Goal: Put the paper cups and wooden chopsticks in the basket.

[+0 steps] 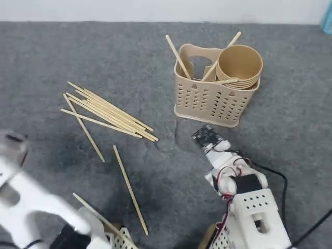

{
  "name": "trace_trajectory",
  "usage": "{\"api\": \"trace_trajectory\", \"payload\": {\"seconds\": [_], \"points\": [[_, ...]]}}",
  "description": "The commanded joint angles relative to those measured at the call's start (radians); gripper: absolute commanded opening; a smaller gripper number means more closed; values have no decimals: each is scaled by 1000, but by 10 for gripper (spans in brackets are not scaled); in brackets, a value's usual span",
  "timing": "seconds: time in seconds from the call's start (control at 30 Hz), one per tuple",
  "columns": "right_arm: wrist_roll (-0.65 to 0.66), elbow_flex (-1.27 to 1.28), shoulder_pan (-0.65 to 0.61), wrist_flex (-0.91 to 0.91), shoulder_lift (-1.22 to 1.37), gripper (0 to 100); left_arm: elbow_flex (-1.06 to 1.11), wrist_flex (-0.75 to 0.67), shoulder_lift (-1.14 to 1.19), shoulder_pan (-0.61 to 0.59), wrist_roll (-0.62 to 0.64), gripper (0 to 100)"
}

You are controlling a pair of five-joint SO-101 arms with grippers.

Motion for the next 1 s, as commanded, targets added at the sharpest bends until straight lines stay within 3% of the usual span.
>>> {"api": "trace_trajectory", "payload": {"seconds": [0.0, 0.17, 0.3, 0.6, 0.97], "points": [[-2, -44, -101, 21, -21, 284, 137, -153, -38, -143, -44, 327], [-9, -221, -266, 114, -10, 284, 303, -244, -38, -250, -206, 327], [-63, -387, -351, 137, 21, 284, 420, -253, -38, -269, -302, 327], [-239, -603, -499, -153, 510, 284, 449, -279, -40, -242, -313, 327], [-293, -1143, -605, -163, 1188, 284, 476, -324, -40, -239, -318, 327]]}}
